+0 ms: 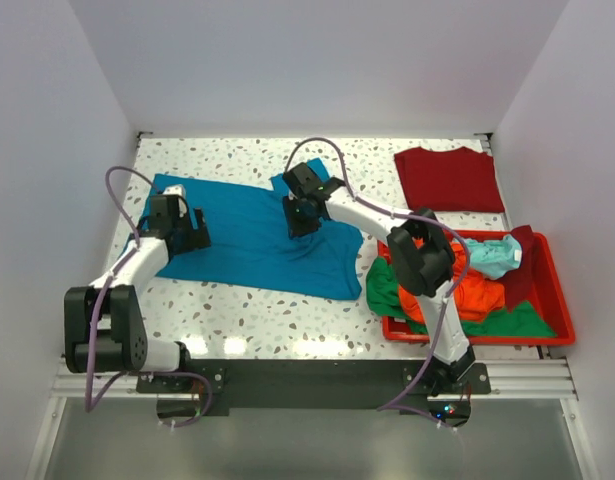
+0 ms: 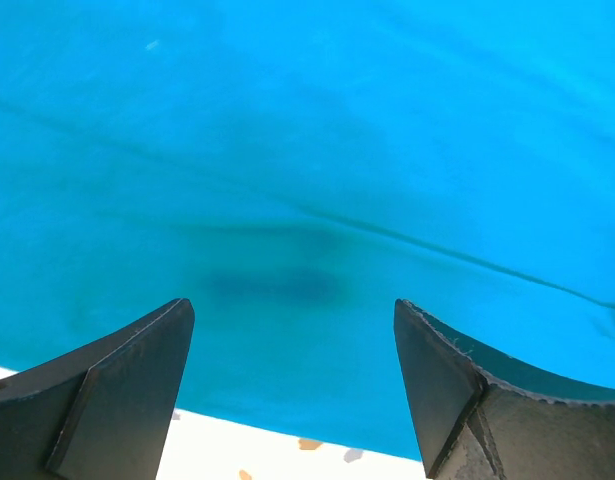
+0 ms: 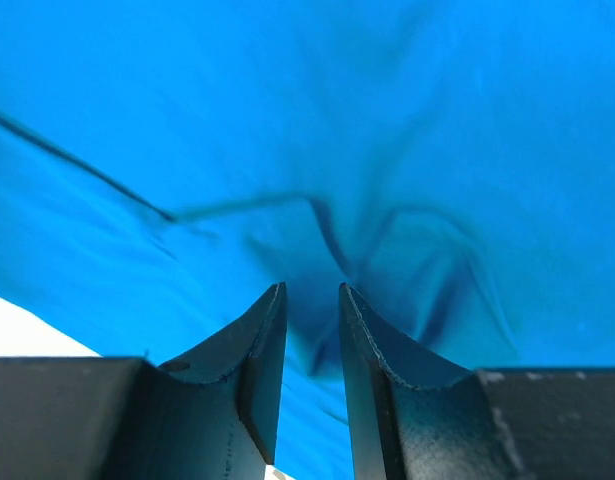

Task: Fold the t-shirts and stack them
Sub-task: Fold the tshirt

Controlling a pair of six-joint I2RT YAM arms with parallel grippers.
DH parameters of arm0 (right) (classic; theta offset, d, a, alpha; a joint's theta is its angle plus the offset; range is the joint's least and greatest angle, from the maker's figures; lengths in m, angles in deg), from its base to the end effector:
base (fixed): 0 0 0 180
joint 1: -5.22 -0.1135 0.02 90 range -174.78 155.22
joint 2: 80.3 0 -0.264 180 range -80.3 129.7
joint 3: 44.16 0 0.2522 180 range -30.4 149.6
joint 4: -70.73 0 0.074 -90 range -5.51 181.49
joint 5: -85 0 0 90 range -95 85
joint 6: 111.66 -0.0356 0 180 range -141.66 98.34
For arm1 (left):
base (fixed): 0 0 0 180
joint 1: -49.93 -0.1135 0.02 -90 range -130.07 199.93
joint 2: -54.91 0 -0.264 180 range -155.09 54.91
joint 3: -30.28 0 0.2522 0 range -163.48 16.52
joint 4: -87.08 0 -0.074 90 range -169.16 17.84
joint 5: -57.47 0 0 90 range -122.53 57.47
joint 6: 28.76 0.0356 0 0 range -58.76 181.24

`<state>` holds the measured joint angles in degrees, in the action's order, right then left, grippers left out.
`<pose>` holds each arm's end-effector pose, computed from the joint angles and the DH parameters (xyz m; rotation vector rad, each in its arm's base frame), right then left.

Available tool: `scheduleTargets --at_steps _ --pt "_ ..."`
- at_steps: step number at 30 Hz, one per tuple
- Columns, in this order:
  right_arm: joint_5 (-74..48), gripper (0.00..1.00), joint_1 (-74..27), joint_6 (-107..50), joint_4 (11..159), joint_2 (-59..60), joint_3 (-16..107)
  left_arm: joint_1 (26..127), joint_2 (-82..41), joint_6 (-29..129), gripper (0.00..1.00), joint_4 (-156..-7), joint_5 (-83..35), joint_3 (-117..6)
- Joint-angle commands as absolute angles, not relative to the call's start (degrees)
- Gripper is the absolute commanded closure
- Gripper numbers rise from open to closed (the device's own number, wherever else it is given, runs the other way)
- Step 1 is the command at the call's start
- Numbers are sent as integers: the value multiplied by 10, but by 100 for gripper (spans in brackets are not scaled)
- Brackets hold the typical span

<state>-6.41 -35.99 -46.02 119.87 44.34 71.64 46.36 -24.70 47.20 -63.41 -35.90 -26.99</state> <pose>0.3586 0.3152 0.1990 -0.3976 2.6206 0.4393 0.2727 0.0191 0.1912 -0.4035 2.4404 -0.0056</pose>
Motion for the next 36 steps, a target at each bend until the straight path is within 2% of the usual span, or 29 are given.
scheduleTargets --at_steps 1,13,19,24,31,36 --pt "-65 68 -359 -457 1189 402 681 495 -212 452 14 -661 -359 -296" --pt "-82 68 -381 -485 1151 305 545 661 -291 397 14 -653 -388 -400" --pt "-12 61 -374 -472 1182 265 554 738 -349 381 14 -669 -384 -441" --pt "-30 59 -319 -466 1168 276 562 787 -400 379 14 -695 -354 -476" --pt "-89 59 -292 -428 1135 332 583 792 -453 361 14 -706 -346 -484" --pt "-110 59 -292 -421 1130 366 598 794 -468 363 23 -708 -332 -485"
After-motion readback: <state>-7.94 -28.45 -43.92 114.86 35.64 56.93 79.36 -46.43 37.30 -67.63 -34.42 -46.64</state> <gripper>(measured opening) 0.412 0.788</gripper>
